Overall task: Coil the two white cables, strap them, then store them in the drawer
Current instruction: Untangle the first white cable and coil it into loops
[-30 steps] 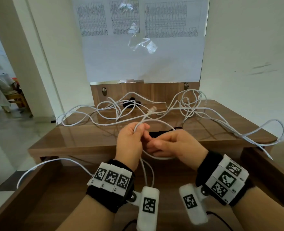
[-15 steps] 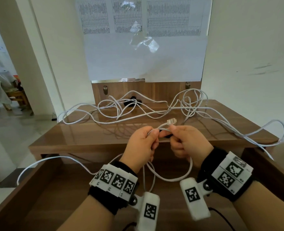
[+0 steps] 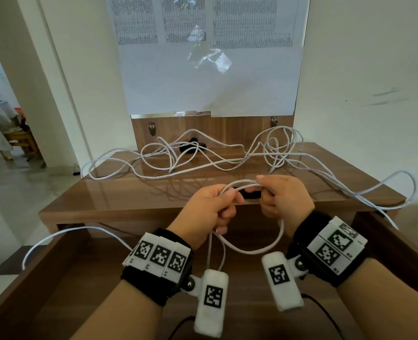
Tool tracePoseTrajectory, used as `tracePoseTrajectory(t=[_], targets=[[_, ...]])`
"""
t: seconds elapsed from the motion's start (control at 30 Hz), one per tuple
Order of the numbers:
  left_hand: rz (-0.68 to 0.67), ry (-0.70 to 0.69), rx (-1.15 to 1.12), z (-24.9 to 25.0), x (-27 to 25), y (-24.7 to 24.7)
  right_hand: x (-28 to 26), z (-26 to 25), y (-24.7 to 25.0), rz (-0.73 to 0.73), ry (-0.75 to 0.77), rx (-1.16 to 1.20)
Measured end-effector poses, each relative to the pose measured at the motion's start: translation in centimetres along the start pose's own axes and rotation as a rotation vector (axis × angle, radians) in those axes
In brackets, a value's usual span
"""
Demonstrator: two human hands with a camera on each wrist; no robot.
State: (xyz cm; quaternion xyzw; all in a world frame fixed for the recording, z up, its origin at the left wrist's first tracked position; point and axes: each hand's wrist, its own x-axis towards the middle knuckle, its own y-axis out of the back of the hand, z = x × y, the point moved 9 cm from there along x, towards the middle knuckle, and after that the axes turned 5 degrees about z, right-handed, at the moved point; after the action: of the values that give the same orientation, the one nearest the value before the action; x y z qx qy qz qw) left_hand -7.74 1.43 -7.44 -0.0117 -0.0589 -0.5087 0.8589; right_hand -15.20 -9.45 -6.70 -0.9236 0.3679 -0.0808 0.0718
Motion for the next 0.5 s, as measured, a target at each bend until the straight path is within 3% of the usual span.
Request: tracePoseTrajectory(t=[0.17,0.27,0.37,0.5], targets=[[0.057,0.038,-0.378,0.0,0.1,1.2,0.0,-0.2,-0.6,-0.152,-0.011,0.121],[0.117,0.051,-0.454,0.1,0.2,2.5,-0.6,-0.1,-1.8,-0.289,-0.032,0.075],[0.214,-0.010,-0.278,0.3,0.1,3.7,-1.5,0.5,-2.6,-0.459,-0.082,-0.099],[0.207,-0.158,0.282,1.3,0.0,3.0,-2.3,2.1,-3.0,-0.591,-0.178,-0.277]])
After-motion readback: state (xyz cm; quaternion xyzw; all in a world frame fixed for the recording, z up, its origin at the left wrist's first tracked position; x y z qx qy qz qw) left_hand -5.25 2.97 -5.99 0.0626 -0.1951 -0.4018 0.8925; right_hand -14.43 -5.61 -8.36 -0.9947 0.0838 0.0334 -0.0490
